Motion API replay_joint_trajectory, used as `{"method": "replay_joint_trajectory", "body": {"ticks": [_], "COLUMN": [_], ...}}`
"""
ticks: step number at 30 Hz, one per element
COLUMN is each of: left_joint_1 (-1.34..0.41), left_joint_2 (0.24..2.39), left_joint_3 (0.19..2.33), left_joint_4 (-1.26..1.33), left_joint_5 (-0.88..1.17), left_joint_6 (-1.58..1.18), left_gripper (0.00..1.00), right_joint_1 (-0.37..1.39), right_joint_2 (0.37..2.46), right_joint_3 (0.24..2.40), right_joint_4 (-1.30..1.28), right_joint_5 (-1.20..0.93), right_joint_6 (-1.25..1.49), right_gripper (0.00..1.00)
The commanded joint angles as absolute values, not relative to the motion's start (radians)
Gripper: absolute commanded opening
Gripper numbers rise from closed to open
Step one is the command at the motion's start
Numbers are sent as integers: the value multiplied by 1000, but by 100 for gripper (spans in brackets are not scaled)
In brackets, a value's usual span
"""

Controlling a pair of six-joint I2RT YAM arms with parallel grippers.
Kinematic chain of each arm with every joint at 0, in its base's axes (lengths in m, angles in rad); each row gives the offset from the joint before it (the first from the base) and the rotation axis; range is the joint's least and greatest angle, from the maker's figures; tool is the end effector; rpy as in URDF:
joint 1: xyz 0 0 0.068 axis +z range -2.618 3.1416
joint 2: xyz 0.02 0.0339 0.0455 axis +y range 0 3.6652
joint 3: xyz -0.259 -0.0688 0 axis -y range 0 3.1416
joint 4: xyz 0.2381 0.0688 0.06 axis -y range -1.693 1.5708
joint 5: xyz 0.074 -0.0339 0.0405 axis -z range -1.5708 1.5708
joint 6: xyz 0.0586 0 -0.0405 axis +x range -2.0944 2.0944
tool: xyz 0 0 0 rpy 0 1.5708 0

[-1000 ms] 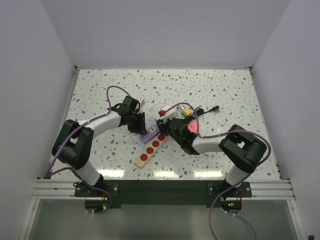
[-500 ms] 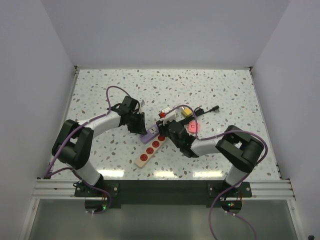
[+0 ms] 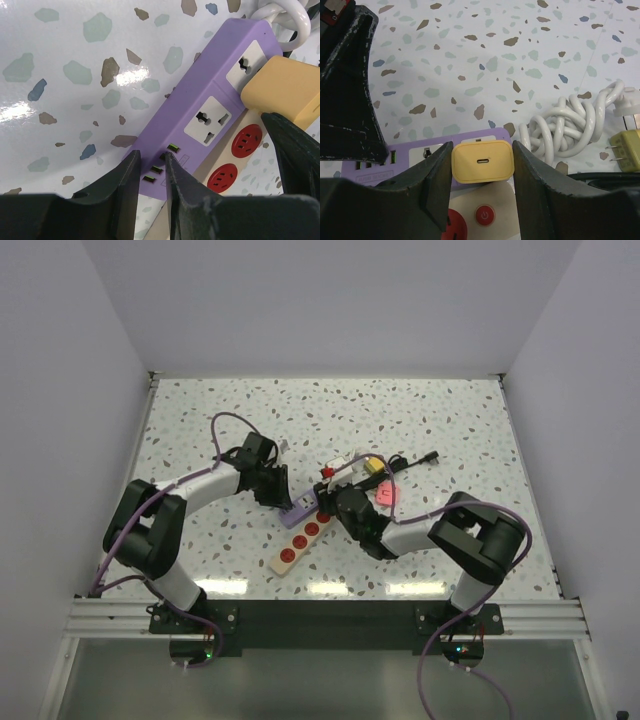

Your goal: Insert the plug

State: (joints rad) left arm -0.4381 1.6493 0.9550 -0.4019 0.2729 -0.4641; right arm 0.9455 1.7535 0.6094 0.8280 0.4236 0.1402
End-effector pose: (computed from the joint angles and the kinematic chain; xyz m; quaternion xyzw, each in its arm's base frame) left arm 0.2842 -0.1506 0.1494 0.0195 0.9633 -0.2205 0.1520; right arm 0.2193 0.2626 0.1367 -0.1966 0.7766 0.1507 0.5793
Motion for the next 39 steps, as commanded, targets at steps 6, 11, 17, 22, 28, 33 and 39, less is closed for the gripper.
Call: {"method": "replay_joint_trajectory", "body": {"ticks": [6, 11, 17, 22, 28, 33, 39], "left_joint_1": [-451, -446, -443, -442, -442, -443, -443], "left_joint_2": [1707, 1710, 1710, 1713, 1710, 1707, 1686], "left_joint_3": [911, 911, 911, 916, 927, 923, 911], "left_joint_4": [-394, -391, -379, -374, -379, -380, -385], "left_joint_5": [310, 316, 331, 336, 324, 295, 272], "left_joint_6": [-482, -476, -480, -482, -468, -446, -431], "left_gripper": [30, 29, 29, 28, 28, 28, 27], "right_joint_1": [1089, 1130, 1146, 1149, 1149, 1147, 1135], "right_joint_2": [1899, 1916, 1934, 1973, 1924, 1798, 1749], "right_joint_3": [485, 479, 459, 482, 523, 641, 794], "right_joint_4": [327, 316, 327, 328, 257, 120, -52], "right_joint_5": [247, 264, 264, 226, 213, 233, 313], "right_joint_6": [344, 376, 425, 414, 371, 339, 304], "right_gripper": [0, 0, 0, 0, 0, 0, 9]}}
